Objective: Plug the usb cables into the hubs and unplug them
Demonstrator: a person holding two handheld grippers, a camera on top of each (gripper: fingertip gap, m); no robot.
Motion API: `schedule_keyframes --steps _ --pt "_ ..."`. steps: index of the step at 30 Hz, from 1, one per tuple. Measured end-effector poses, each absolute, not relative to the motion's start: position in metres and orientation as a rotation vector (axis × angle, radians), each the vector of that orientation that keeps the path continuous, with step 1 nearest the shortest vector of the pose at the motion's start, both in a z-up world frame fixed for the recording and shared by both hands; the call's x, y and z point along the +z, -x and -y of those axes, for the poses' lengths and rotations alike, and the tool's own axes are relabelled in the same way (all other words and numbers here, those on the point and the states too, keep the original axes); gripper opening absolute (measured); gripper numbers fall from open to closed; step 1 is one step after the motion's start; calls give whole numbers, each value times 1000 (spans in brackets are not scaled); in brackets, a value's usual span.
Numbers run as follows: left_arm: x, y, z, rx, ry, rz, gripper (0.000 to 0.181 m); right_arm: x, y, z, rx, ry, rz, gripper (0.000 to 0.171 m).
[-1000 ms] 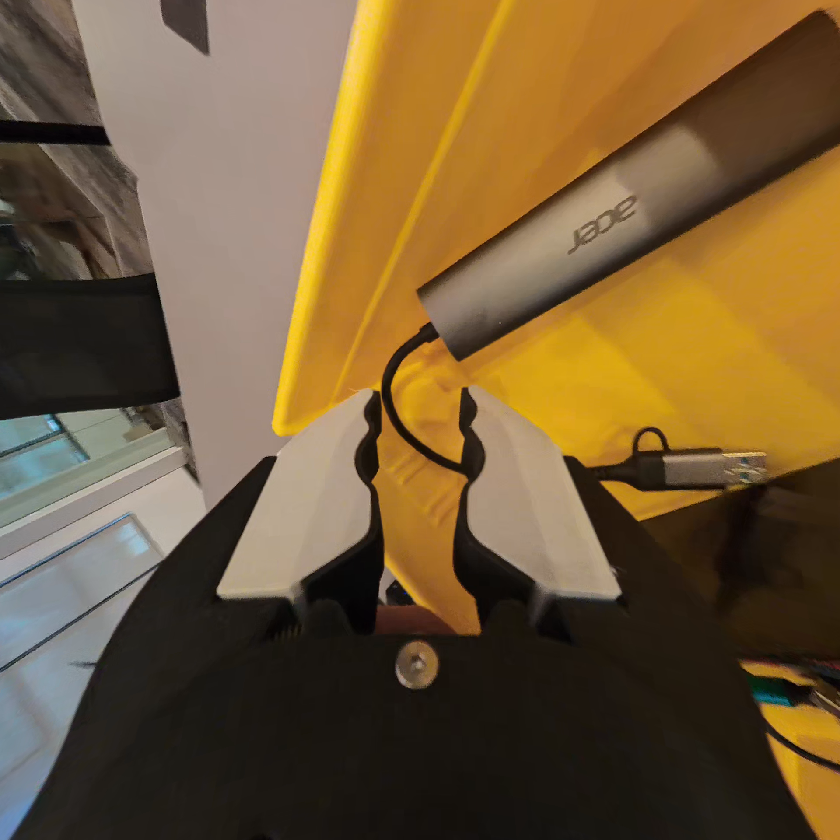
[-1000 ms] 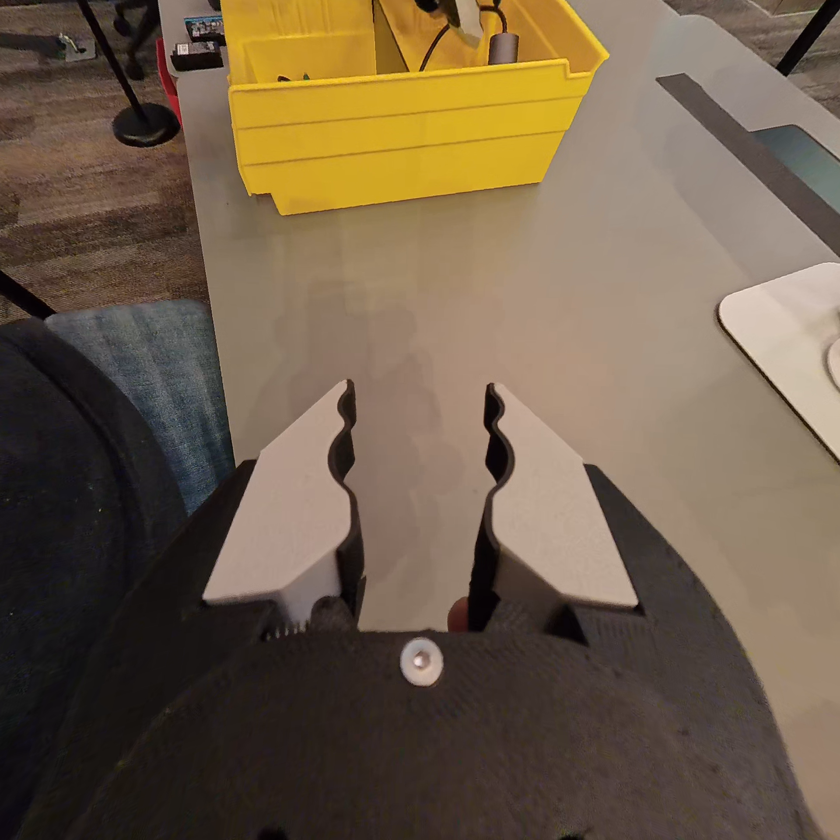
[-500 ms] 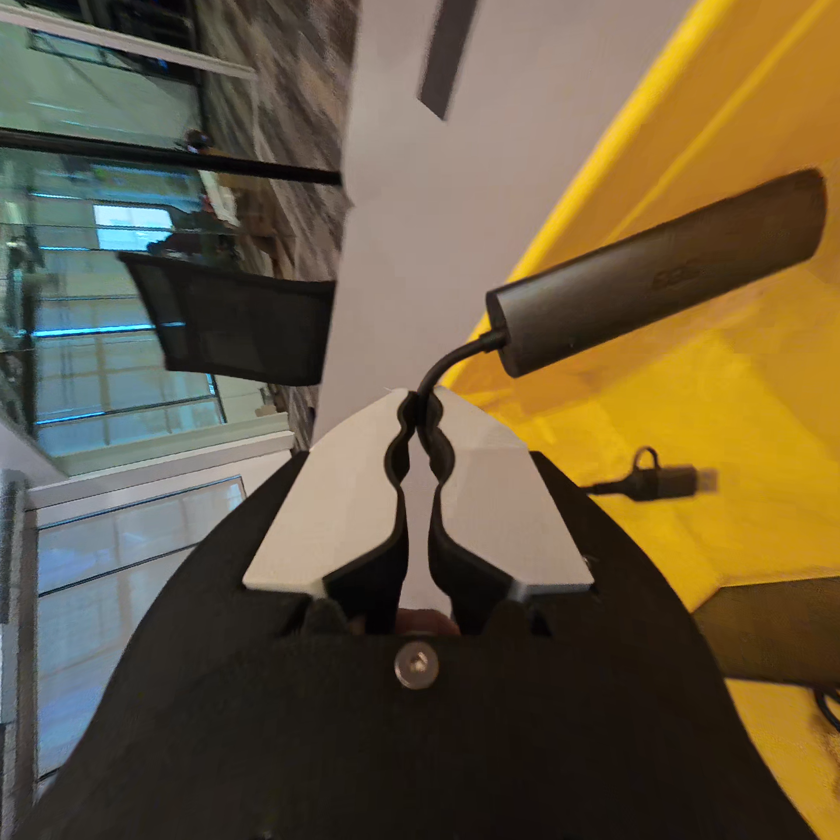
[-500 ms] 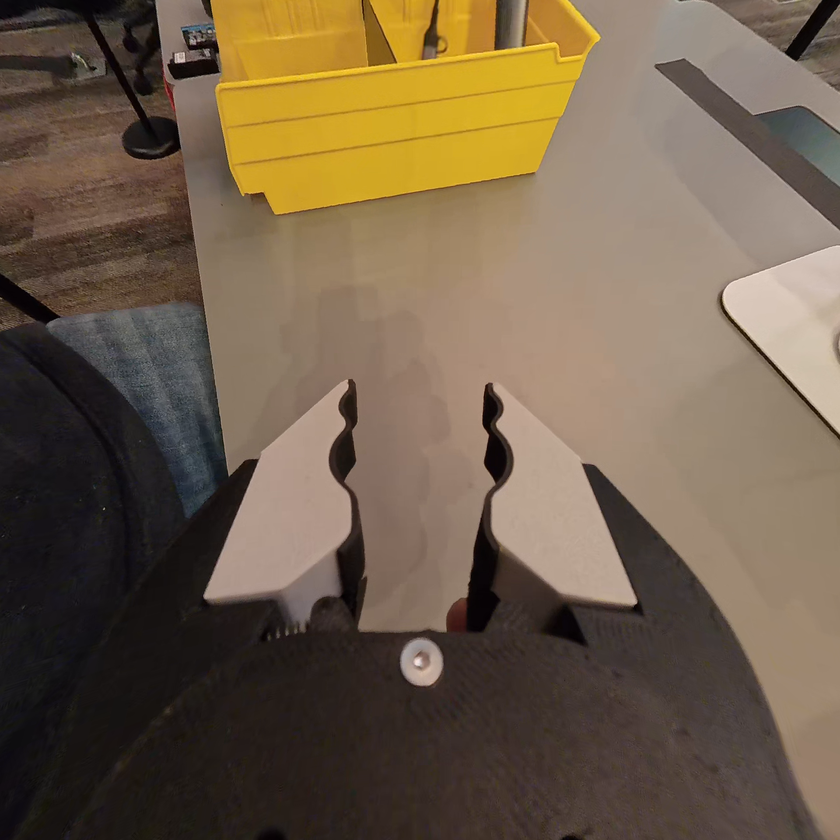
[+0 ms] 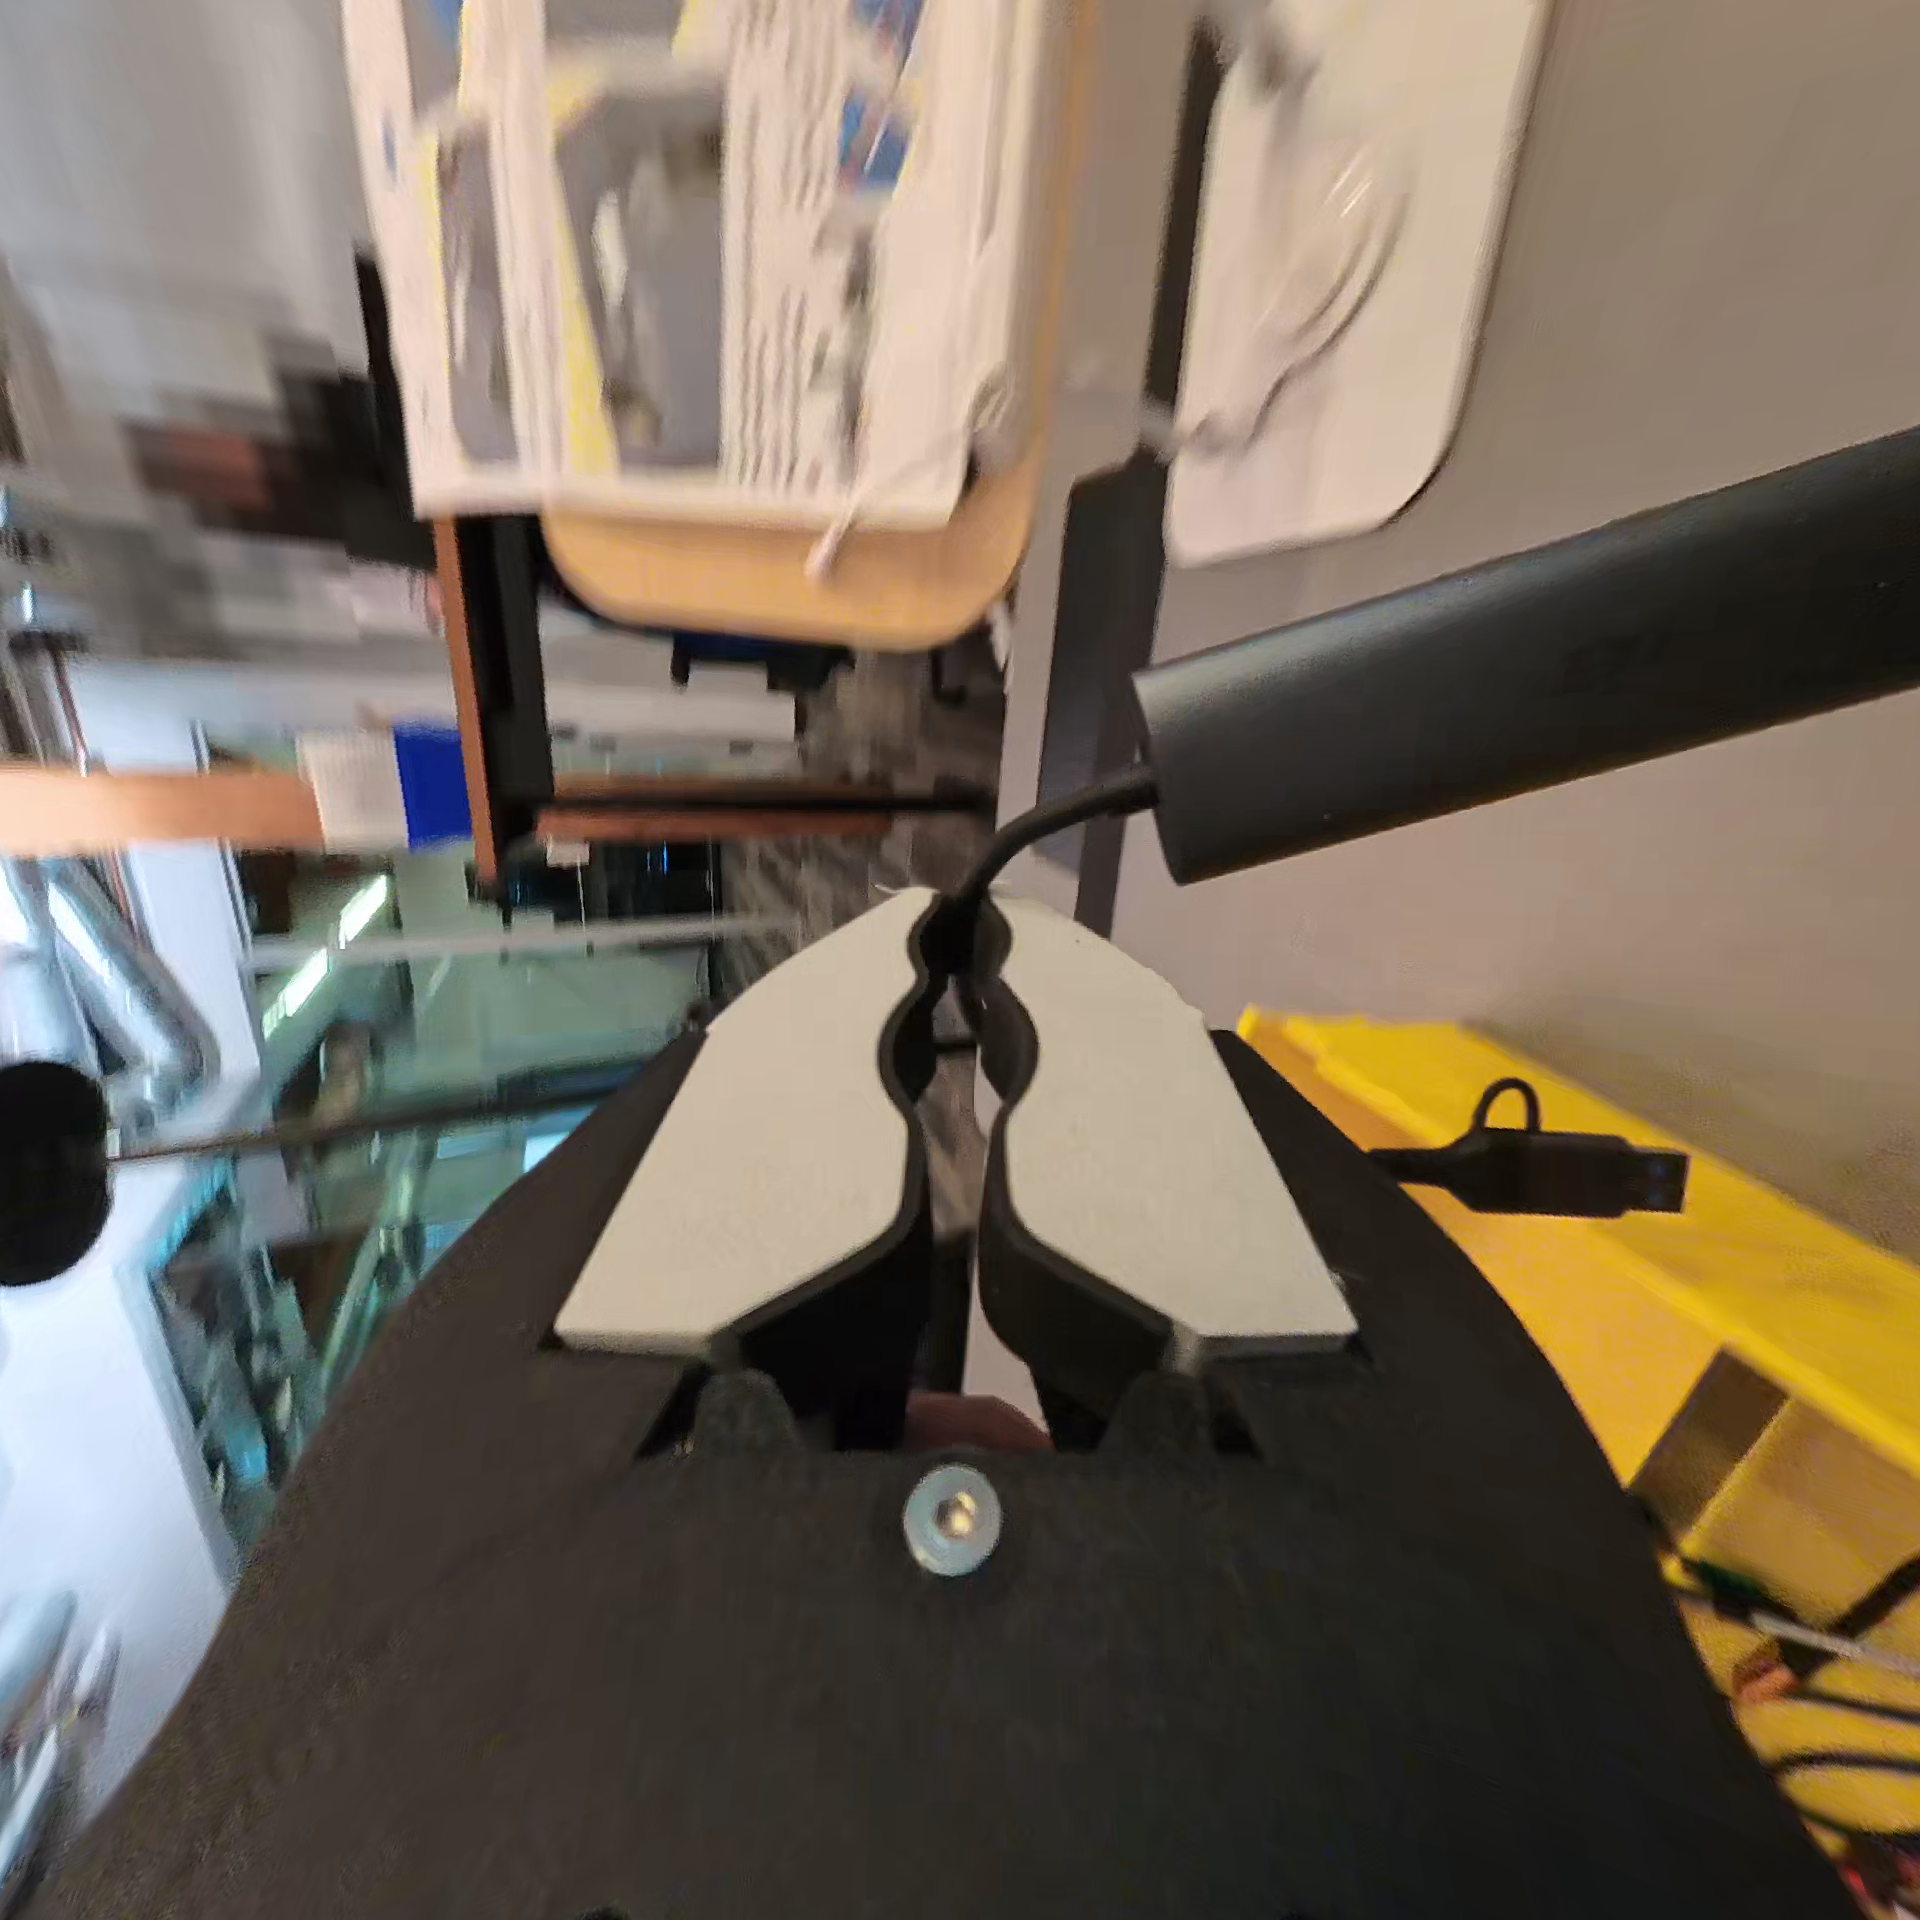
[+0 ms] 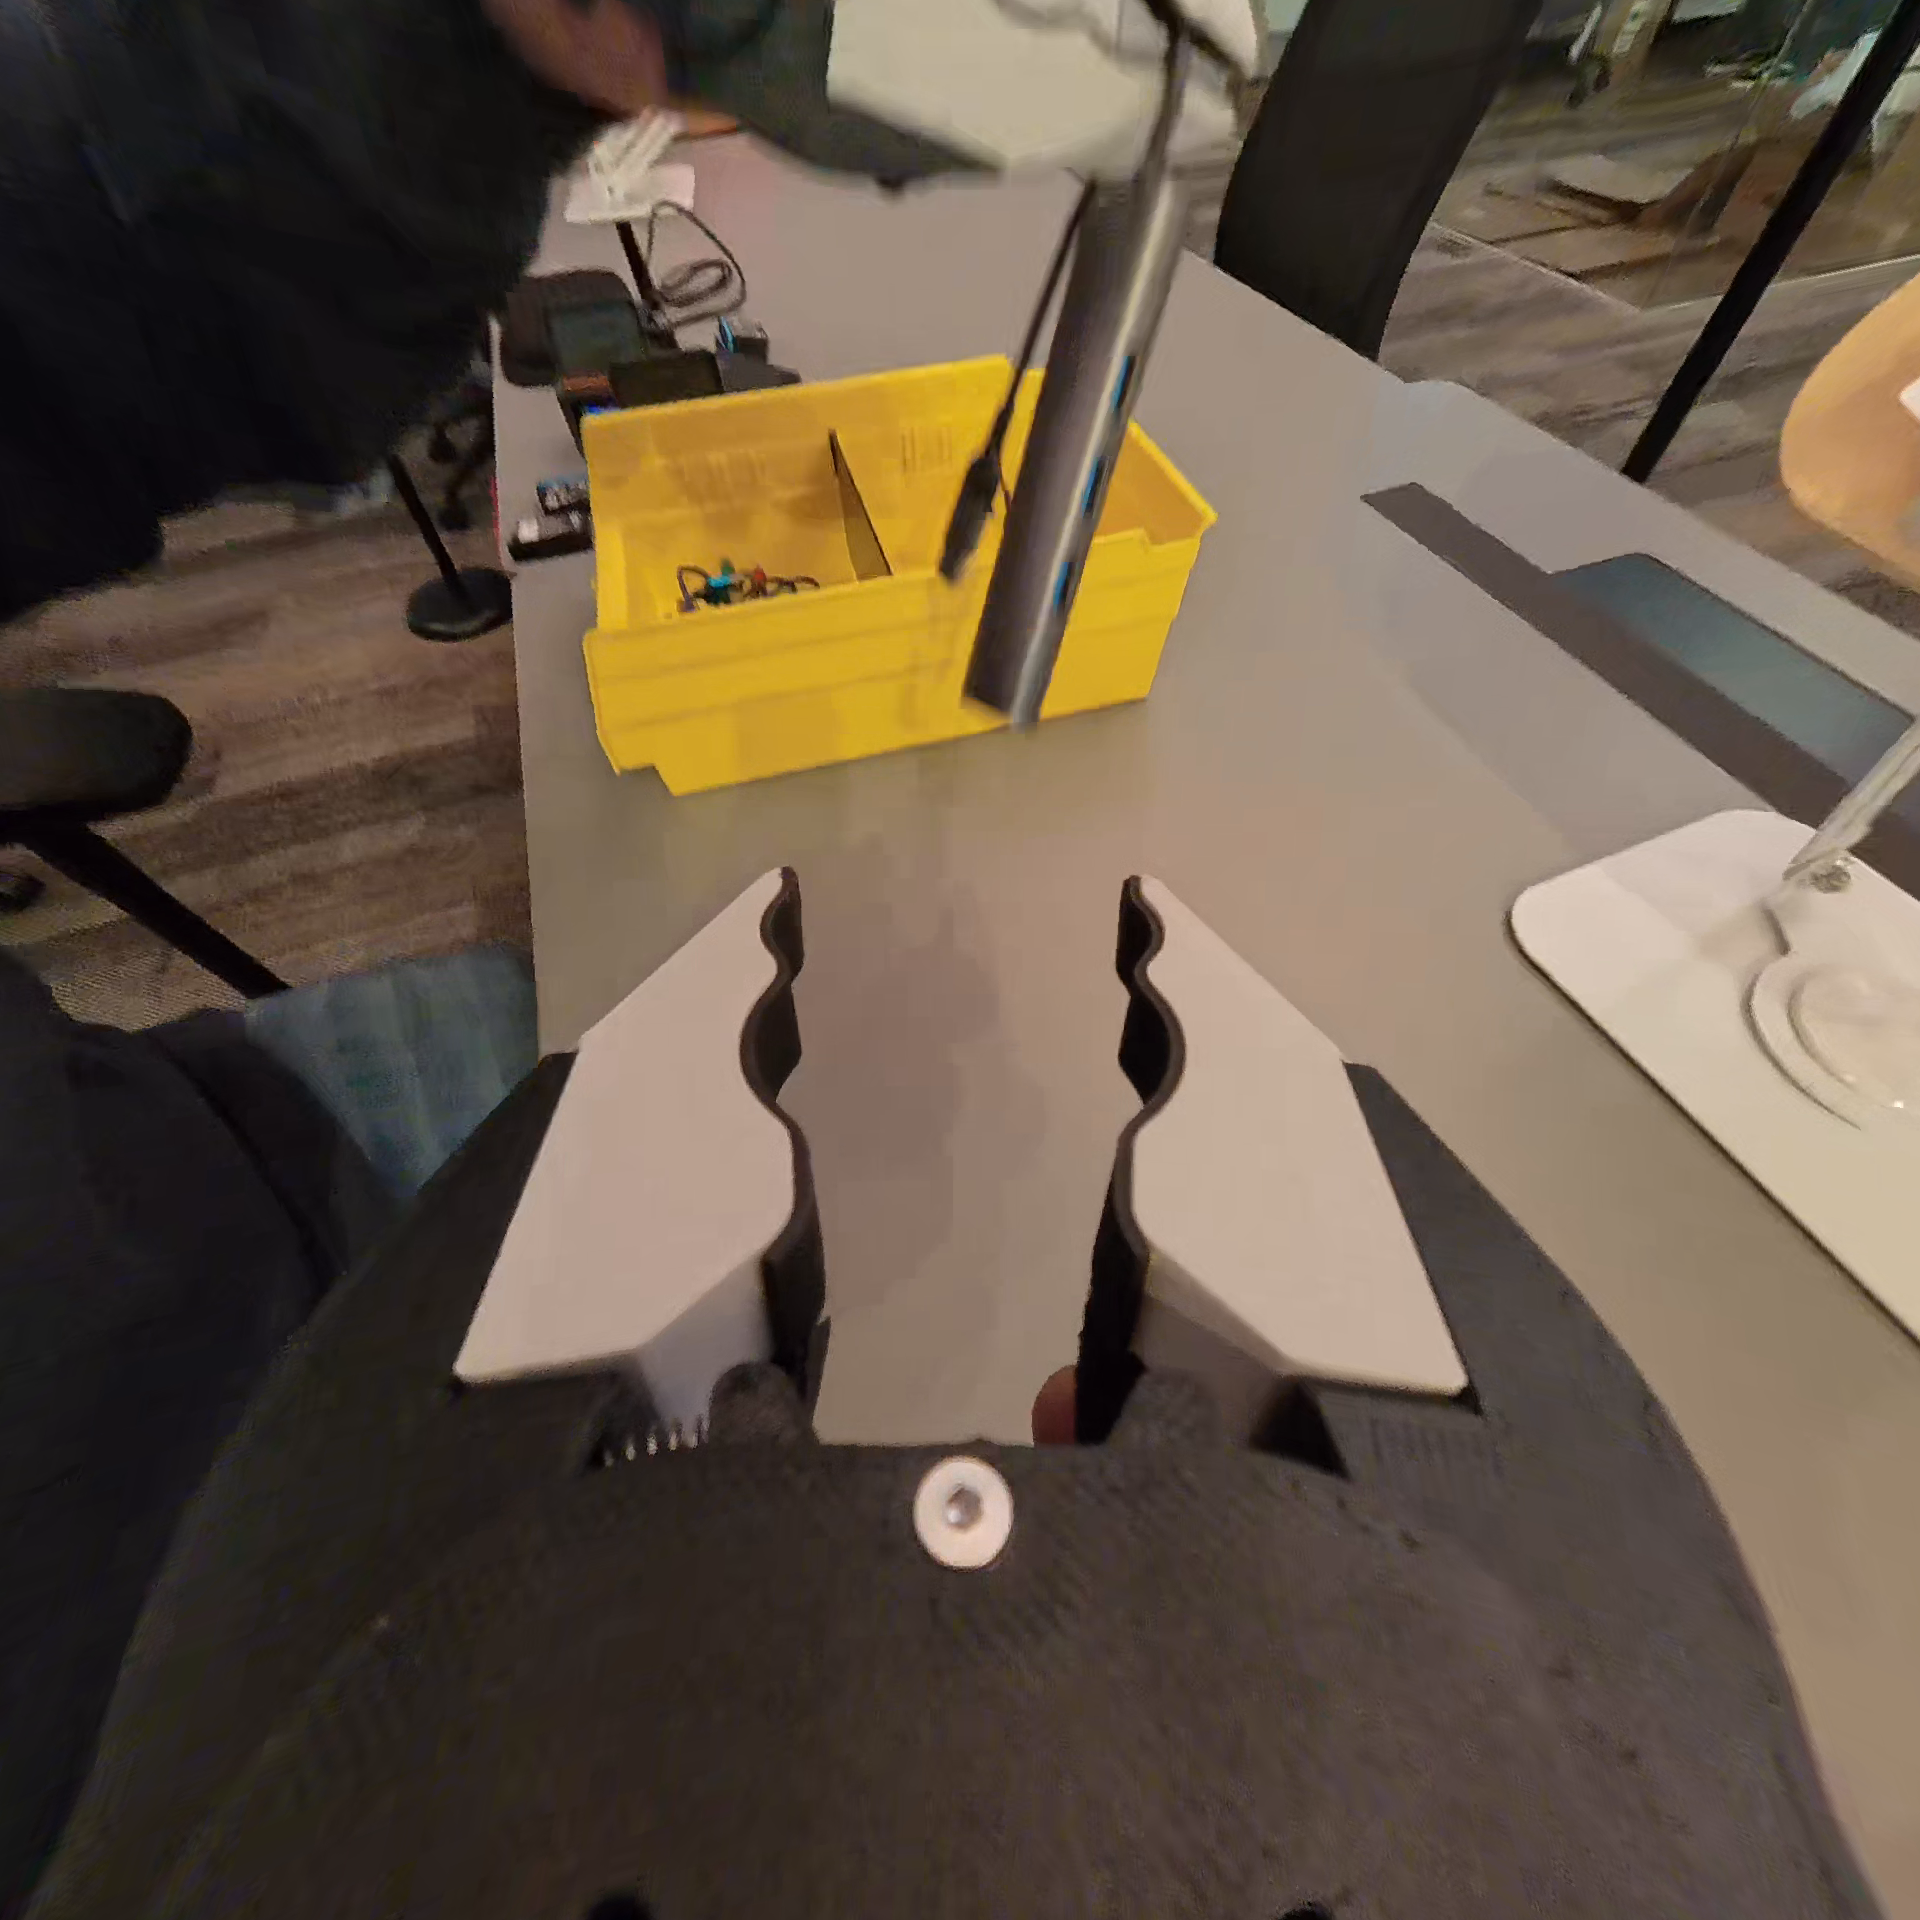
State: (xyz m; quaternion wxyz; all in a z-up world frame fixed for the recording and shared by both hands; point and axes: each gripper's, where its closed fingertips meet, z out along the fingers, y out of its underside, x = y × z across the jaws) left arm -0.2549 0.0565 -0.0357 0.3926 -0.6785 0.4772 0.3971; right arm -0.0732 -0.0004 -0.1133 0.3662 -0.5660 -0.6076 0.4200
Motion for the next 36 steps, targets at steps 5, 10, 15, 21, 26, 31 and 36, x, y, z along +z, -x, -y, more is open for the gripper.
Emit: schedule_keyframes --steps 5,10,15,21,26,31,36 --pt "-63 157 -72 901 1570 -1406 3 -116 90 -9 1132 1517 1535 62" --pt "-64 111 -79 780 1493 -1343 3 -147 81 -31 1058 1627 1517 24" --pt "-78 107 -82 718 1565 -1276 4 -149 63 -39 1084 1632 1552 10" --pt "-113 105 -67 523 1746 -1197 4 -154 37 -45 1007 1626 1826 12" --pt "-145 88 -47 261 1899 -1298 31 -174 14 -50 649 1559 2192 11" --pt "-130 52 -31 -95 1923 -1337 41 -173 8 -43 492 1406 2449 11" --pt "-149 38 -30 -157 2016 -1333 18 -171 17 -43 403 1286 2553 11"
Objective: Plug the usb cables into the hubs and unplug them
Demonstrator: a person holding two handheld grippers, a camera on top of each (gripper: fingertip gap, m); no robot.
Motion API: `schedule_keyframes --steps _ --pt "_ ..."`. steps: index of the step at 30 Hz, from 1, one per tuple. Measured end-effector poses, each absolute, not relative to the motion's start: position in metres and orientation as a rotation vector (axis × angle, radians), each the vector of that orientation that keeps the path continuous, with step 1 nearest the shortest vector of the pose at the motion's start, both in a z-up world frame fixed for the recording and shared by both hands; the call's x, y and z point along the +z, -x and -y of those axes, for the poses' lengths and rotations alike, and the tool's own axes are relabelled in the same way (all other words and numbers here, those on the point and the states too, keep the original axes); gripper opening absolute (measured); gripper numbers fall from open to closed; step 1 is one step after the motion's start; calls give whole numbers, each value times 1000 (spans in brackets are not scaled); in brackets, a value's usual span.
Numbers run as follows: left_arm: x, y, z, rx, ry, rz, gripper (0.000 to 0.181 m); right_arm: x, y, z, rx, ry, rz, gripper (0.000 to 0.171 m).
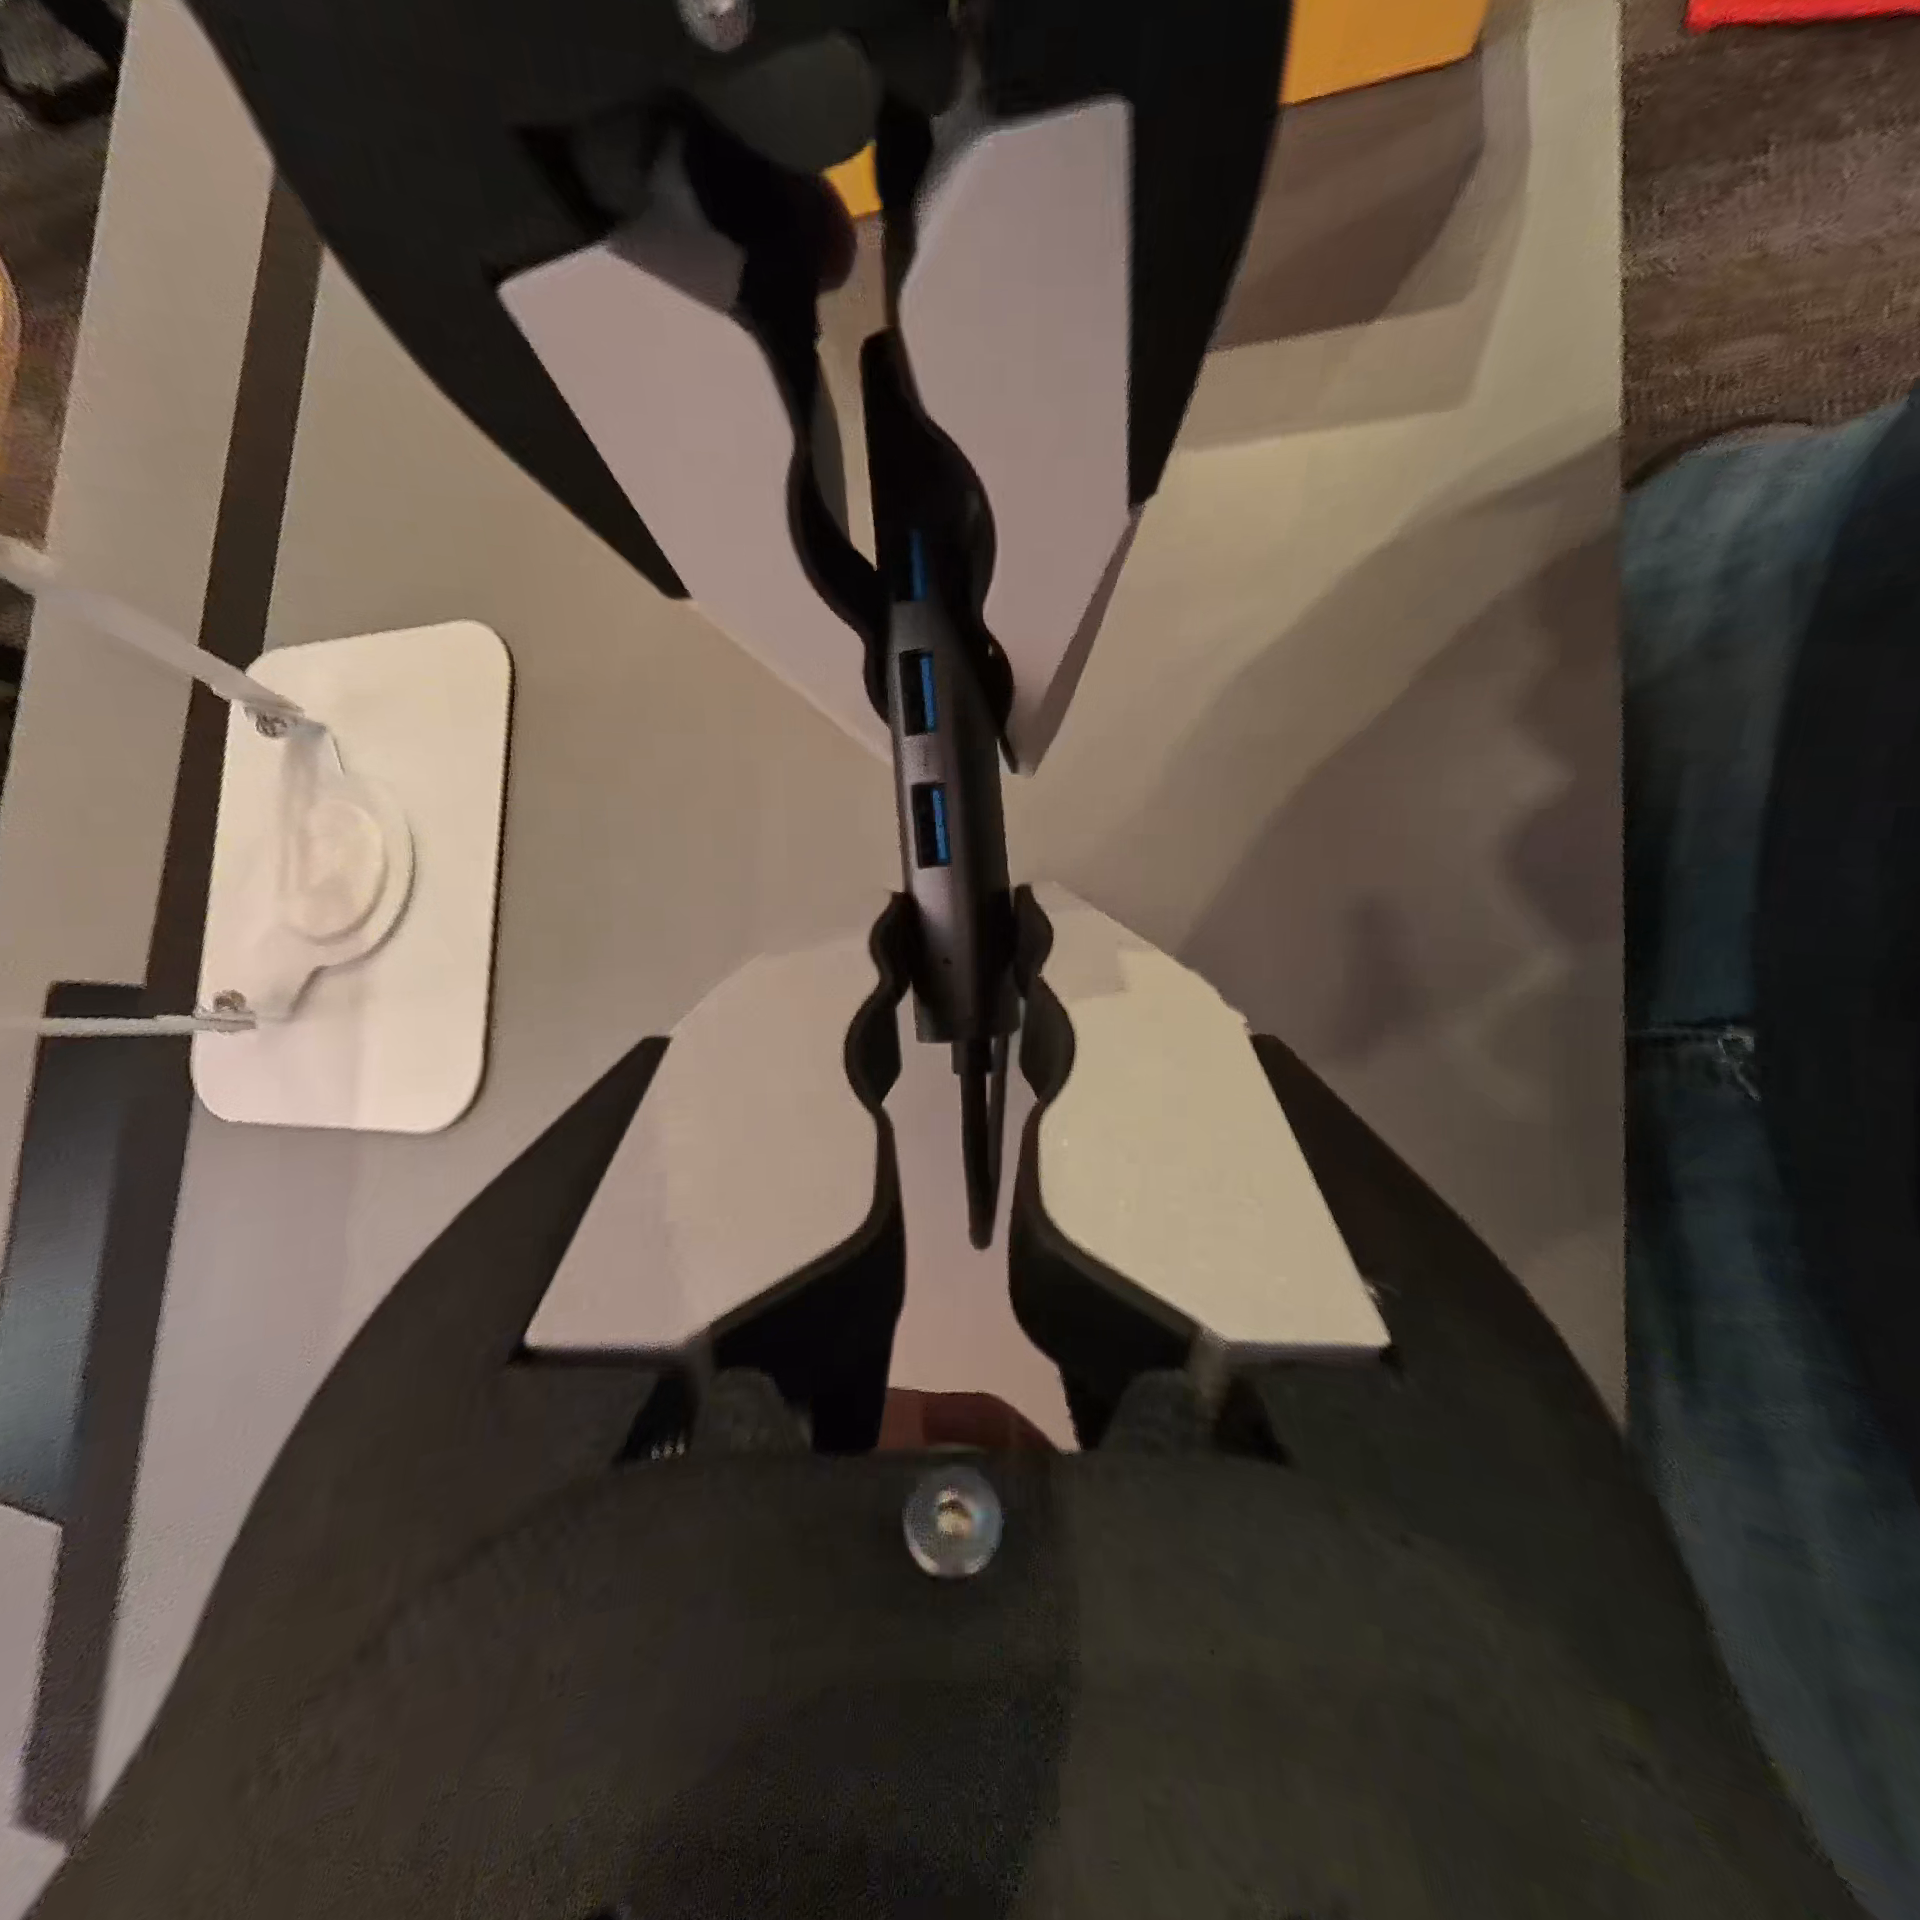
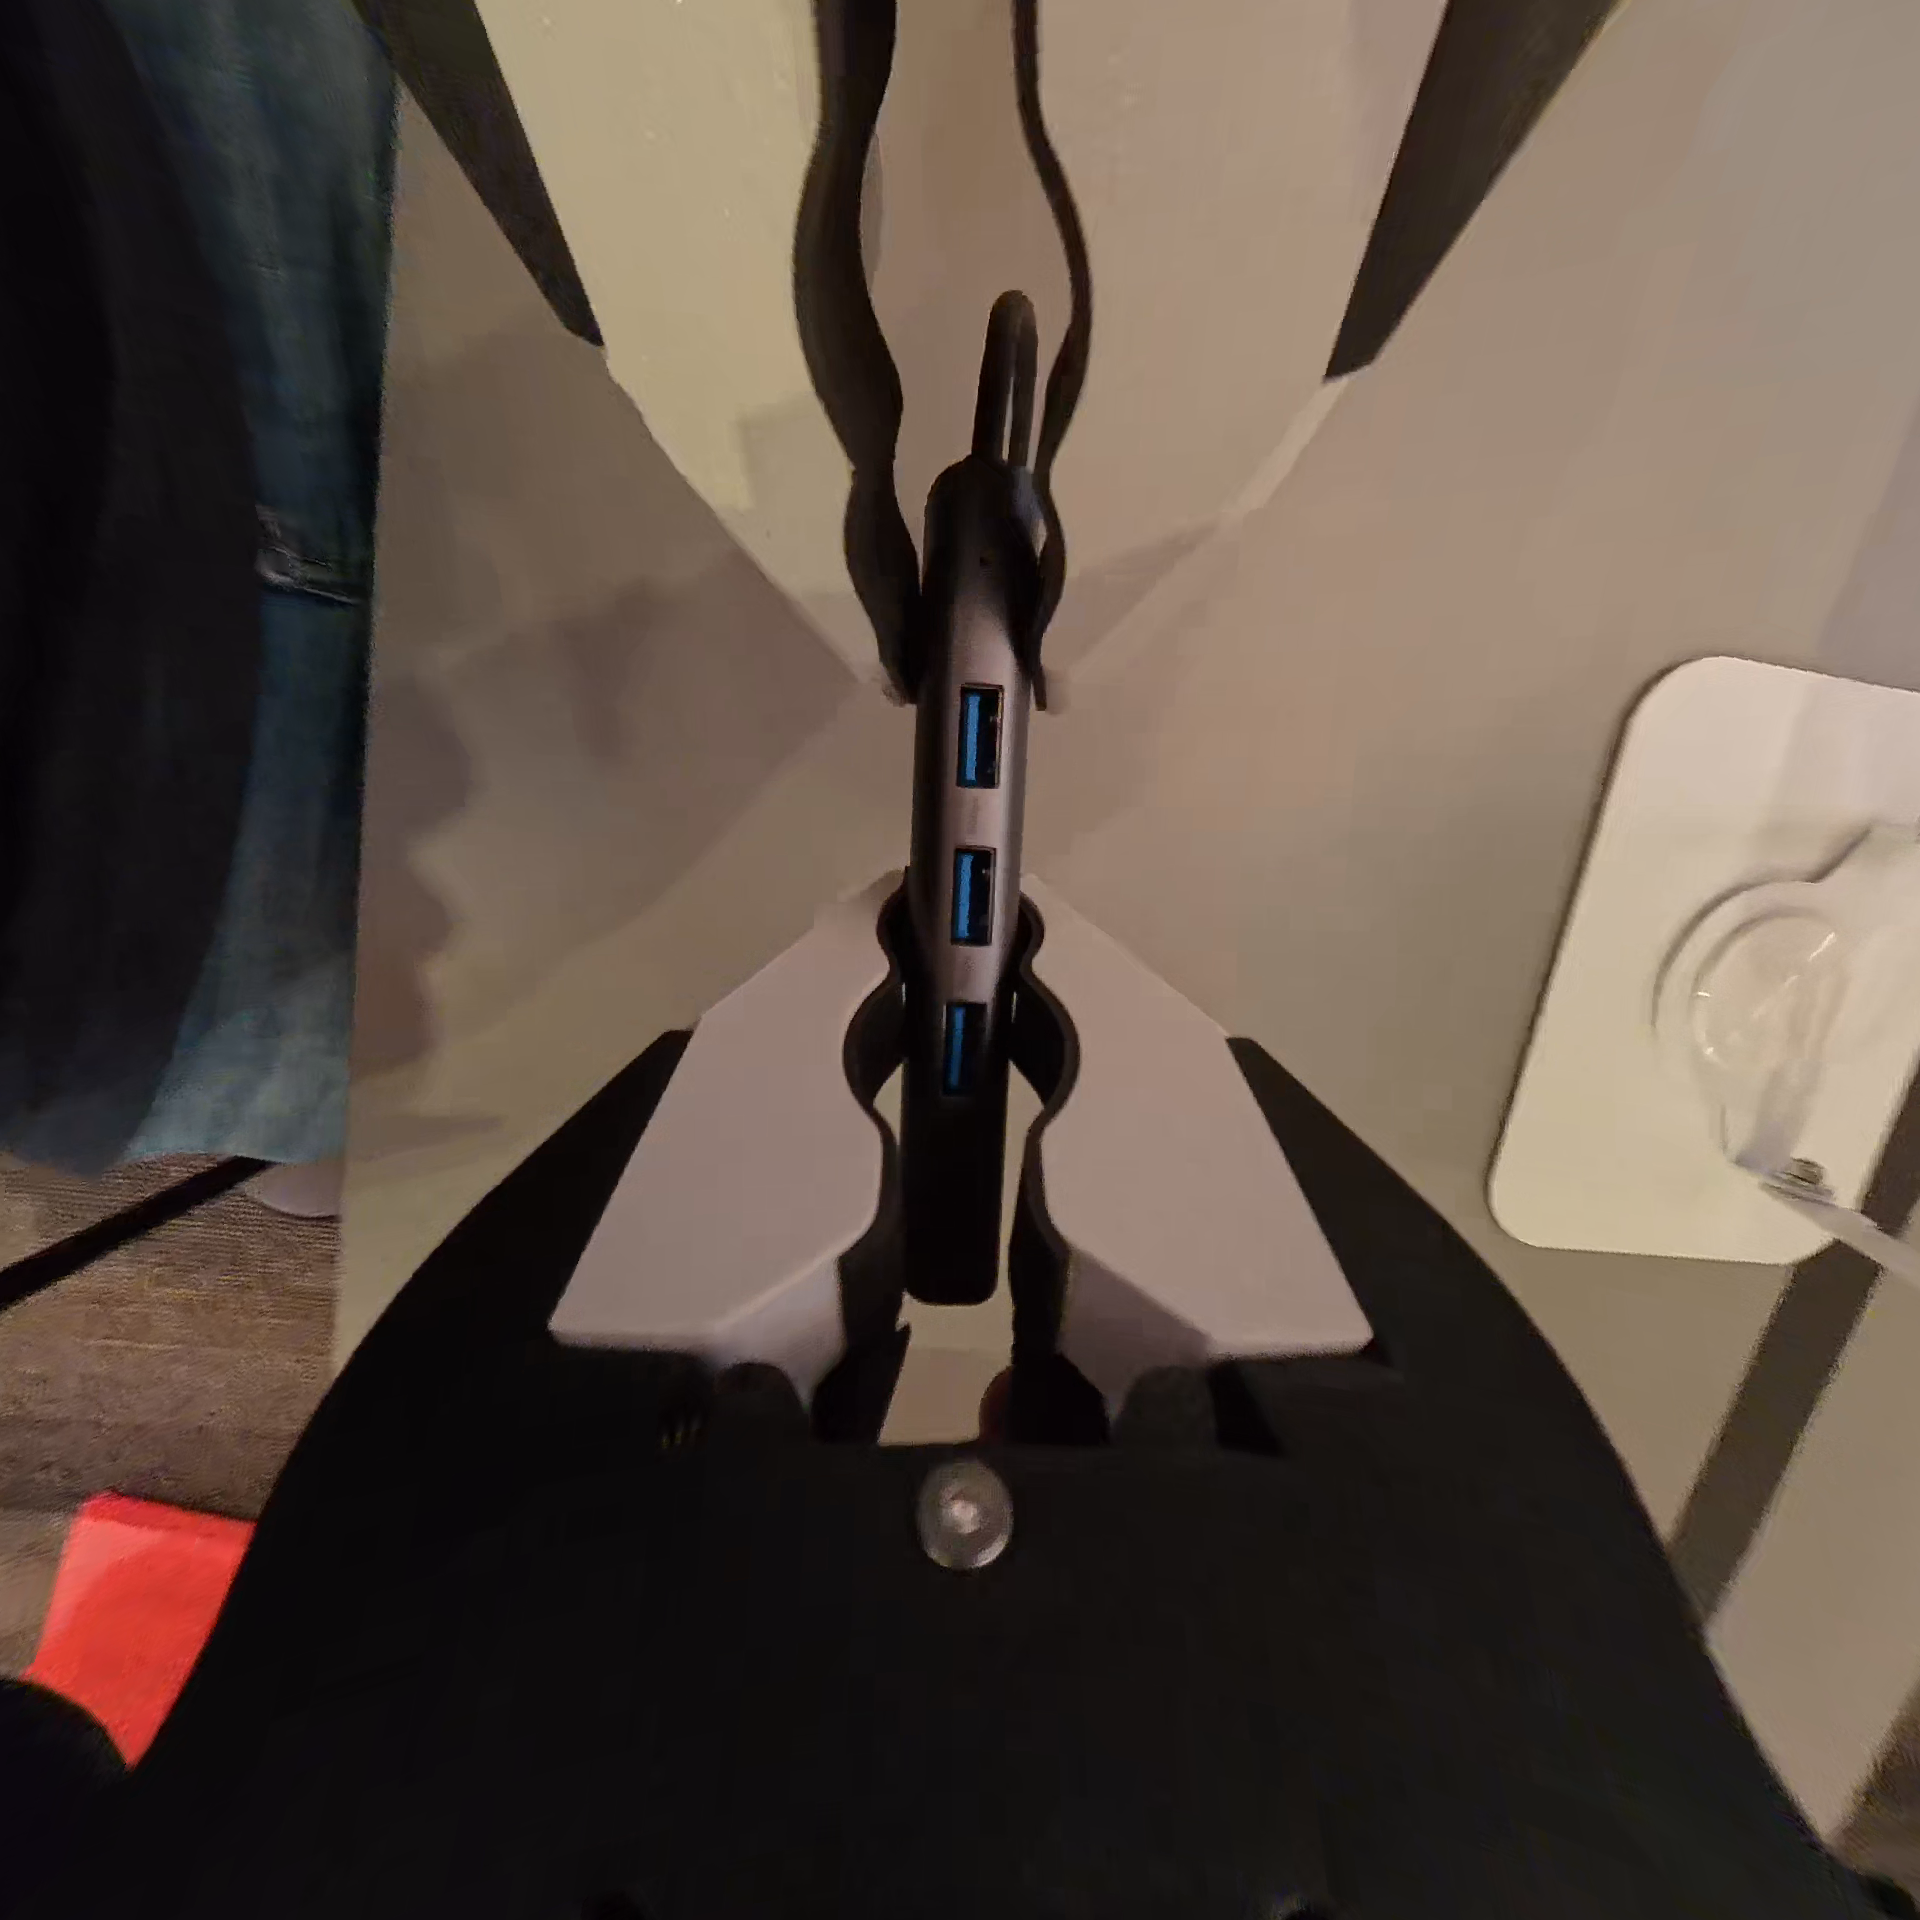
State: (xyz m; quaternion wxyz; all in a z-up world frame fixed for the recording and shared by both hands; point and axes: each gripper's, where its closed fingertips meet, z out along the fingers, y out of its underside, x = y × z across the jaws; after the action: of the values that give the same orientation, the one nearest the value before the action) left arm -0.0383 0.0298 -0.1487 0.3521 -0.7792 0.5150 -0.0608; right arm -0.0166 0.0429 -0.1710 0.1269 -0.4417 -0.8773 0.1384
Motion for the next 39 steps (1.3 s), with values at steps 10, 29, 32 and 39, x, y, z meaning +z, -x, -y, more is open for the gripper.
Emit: schedule_keyframes --steps 10,29,32,39 --pt "-138 53 -52 -668 2013 -536 17 -127 34 -109 362 1502 1817 101" --pt "-141 36 -58 -1055 1866 -83 17 -158 58 -79 416 1421 1561 90" --pt "-145 36 -56 -1055 1875 -80 17 -157 54 -90 380 1454 1523 133" --pt "-152 27 -52 -1124 1872 -46 17 -161 55 -90 410 1403 1620 134"
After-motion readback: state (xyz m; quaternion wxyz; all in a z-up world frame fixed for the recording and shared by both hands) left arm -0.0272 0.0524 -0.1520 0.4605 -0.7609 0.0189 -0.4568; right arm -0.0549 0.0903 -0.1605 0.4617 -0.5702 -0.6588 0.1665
